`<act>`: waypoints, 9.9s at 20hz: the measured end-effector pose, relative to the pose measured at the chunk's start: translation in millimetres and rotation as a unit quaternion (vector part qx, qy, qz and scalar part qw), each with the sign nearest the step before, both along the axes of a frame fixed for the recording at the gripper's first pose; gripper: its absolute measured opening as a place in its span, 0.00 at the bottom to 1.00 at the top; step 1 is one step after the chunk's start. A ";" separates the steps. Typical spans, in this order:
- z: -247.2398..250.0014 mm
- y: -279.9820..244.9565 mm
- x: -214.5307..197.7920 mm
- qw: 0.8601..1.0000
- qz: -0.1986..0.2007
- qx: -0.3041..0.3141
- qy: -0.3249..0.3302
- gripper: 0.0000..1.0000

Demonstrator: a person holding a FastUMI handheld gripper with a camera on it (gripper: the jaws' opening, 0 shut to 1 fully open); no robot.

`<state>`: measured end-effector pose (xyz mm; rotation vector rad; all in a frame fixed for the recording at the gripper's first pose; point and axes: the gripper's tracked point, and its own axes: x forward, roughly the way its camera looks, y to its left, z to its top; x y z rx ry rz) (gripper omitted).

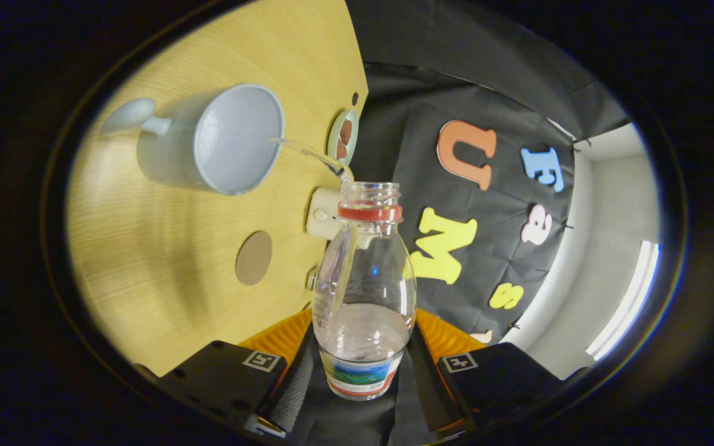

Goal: Take the bottle from table, then pour the juice into the cup, finally place the bottle on the coaster

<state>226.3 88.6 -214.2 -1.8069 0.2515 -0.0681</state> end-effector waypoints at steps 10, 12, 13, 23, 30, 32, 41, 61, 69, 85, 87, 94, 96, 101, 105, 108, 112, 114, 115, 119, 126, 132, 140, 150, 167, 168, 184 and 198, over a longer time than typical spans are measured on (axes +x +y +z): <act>1.3 -1.6 1.4 0.999 -0.005 -0.033 -0.005 0.79; 2.1 0.9 0.0 0.999 -0.003 -0.042 -0.005 0.79; 2.8 1.2 -0.1 0.999 -0.003 -0.046 -0.005 0.79; 5.0 -1.9 -1.7 0.998 -0.010 -0.057 -0.005 0.79; 10.8 2.8 0.5 0.998 -0.007 -0.062 -0.011 0.79; 15.3 2.7 0.2 0.998 -0.008 -0.067 -0.014 0.79; 25.5 6.0 -2.4 0.995 -0.002 -0.097 -0.017 0.79; 40.0 18.2 -3.1 0.991 0.011 -0.131 -0.026 0.79; 55.1 27.0 -2.3 0.985 0.023 -0.164 -0.041 0.79; 76.7 49.0 -2.3 0.971 0.057 -0.223 -0.070 0.79; 78.0 47.0 -3.9 0.971 0.053 -0.222 -0.072 0.79; 82.2 49.6 -5.1 0.969 0.059 -0.227 -0.076 0.79; 82.2 47.3 -5.0 0.969 0.058 -0.225 -0.077 0.79; 79.0 45.3 -9.9 0.971 0.060 -0.220 -0.075 0.79; 68.8 43.1 -11.9 0.978 0.063 -0.185 -0.072 0.79; 61.1 37.3 -15.2 0.986 0.059 -0.139 -0.069 0.79; 43.3 29.0 -15.6 0.995 0.053 -0.066 -0.056 0.79; 32.0 25.0 -14.0 0.997 0.050 -0.025 -0.049 0.79; 26.1 23.4 -14.5 0.998 0.046 -0.005 -0.045 0.79; 11.2 20.8 -19.6 0.996 0.040 0.073 -0.031 0.79; 9.1 15.5 -20.1 0.973 0.032 0.226 -0.031 0.79; 27.6 24.8 -25.5 0.930 0.037 0.362 -0.048 0.79; 46.3 33.1 -28.7 0.854 0.047 0.517 -0.029 0.80; 75.3 19.7 -22.9 0.748 0.051 0.659 -0.051 0.79; 82.0 -36.7 40.2 0.631 0.003 0.774 -0.056 0.79; 79.8 -36.2 48.1 0.624 0.002 0.780 -0.054 0.79; -37.3 -47.6 141.1 0.637 -0.067 0.768 0.004 0.80; -72.4 -53.2 157.8 0.629 -0.095 0.771 0.008 0.81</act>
